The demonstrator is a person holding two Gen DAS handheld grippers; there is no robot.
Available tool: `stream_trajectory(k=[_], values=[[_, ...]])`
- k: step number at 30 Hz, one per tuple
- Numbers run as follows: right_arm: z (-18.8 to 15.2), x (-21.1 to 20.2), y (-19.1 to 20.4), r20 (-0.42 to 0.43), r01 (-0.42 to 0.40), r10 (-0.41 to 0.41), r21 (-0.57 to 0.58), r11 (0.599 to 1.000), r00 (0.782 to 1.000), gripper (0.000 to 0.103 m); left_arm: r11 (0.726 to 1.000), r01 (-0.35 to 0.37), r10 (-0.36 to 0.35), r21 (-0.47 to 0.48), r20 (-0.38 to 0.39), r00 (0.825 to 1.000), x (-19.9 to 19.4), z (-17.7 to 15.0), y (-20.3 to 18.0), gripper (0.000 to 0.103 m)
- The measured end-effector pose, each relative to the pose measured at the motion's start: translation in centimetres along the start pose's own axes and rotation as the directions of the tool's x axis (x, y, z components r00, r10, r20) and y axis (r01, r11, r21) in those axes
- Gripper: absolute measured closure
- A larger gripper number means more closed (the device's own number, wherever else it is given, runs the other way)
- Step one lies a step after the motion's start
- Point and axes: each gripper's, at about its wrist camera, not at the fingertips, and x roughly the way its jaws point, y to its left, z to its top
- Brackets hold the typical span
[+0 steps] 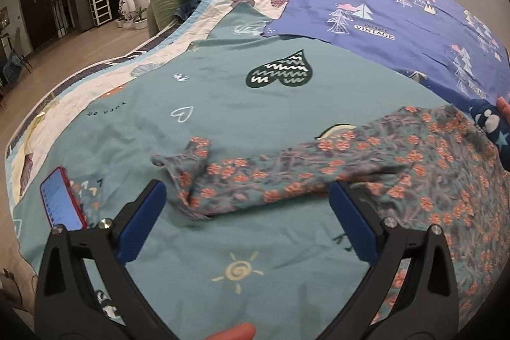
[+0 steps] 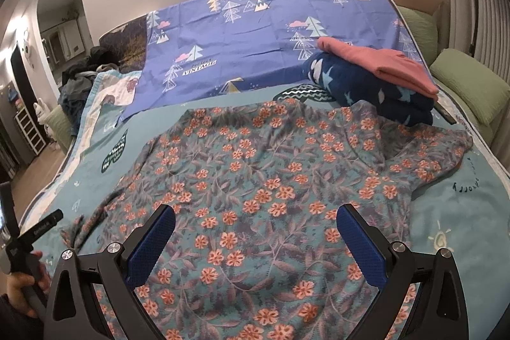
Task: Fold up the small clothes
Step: 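Grasp the shirt sleeve cuff with the left tool and fold it across the body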
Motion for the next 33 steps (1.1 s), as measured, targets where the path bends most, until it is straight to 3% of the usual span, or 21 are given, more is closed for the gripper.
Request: stream_trajectory(k=[5, 7, 8, 10, 15, 16, 18, 19, 20, 22, 25, 27, 31, 33], values=[[0.1, 1.1, 1.3, -0.039, -0.021, 0.018, -0.057, 0.998, 0.999, 0.0, 0.996, -0.031, 0.024, -0.086, -0.074, 0.997, 2.9, 0.3, 3.5, 0.002], [0.0, 1.7, 2.0, -0.061, -0.032, 0.027, -0.082, 0.996, 0.998, 0.0, 0.99, -0.046, 0.03, -0.133, -0.12, 0.992, 4.7, 0.1, 5.4, 0.013], [-0.1, 1.9, 2.2, -0.066, -0.036, 0.03, -0.09, 0.995, 0.997, 0.0, 0.986, -0.046, 0.022, -0.159, -0.15, 0.988, 5.8, 0.0, 6.3, 0.019], [-0.2, 2.4, 2.9, -0.072, -0.043, 0.035, -0.105, 0.994, 0.997, 0.0, 0.974, -0.042, -0.003, -0.223, -0.196, 0.981, 7.7, -0.1, 8.2, 0.021], [-0.4, 3.1, 3.7, -0.085, -0.059, 0.049, -0.12, 0.991, 0.995, 0.0, 0.946, -0.005, -0.075, -0.325, -0.234, 0.969, 11.2, 0.2, 10.4, 0.029], [-0.4, 3.3, 3.8, -0.086, -0.058, 0.047, -0.123, 0.991, 0.995, 0.0, 0.941, 0.012, -0.099, -0.339, -0.24, 0.966, 11.9, 0.4, 10.4, 0.036], [-0.4, 3.5, 3.9, -0.09, -0.057, 0.046, -0.126, 0.99, 0.995, 0.0, 0.932, 0.031, -0.133, -0.36, -0.262, 0.956, 13.1, 0.8, 10.4, 0.064], [-0.4, 3.5, 3.8, -0.091, -0.057, 0.046, -0.124, 0.991, 0.995, 0.0, 0.924, 0.041, -0.154, -0.38, -0.27, 0.951, 13.6, 1.1, 10.5, 0.088], [-0.4, 3.5, 3.7, -0.092, -0.056, 0.045, -0.122, 0.991, 0.995, 0.0, 0.913, 0.052, -0.169, -0.405, -0.259, 0.951, 13.5, 1.3, 10.6, 0.095], [-0.4, 3.3, 3.4, -0.089, -0.051, 0.041, -0.116, 0.992, 0.995, 0.0, 0.905, 0.077, -0.172, -0.419, -0.195, 0.966, 12.0, 2.3, 10.4, 0.098], [-0.4, 3.1, 2.7, -0.086, -0.044, 0.035, -0.1, 0.994, 0.996, 0.0, 0.929, 0.109, -0.153, -0.354, -0.097, 0.984, 8.5, 4.5, 8.6, 0.098], [-0.5, 3.0, 2.2, -0.087, -0.047, 0.04, -0.08, 0.996, 0.995, 0.0, 0.944, 0.146, -0.163, -0.296, -0.034, 0.986, 5.8, 6.2, 6.8, 0.099], [-0.6, 2.4, 0.9, -0.081, -0.061, 0.057, -0.04, 0.997, 0.995, 0.0, 0.961, 0.23, -0.218, -0.151, 0.093, 0.971, -0.1, 9.6, 1.9, 0.098], [-0.7, 2.0, 0.3, -0.074, -0.06, 0.058, -0.031, 0.998, 0.996, 0.0, 0.954, 0.289, -0.276, -0.08, 0.142, 0.951, -2.8, 11.2, -1.0, 0.098]])
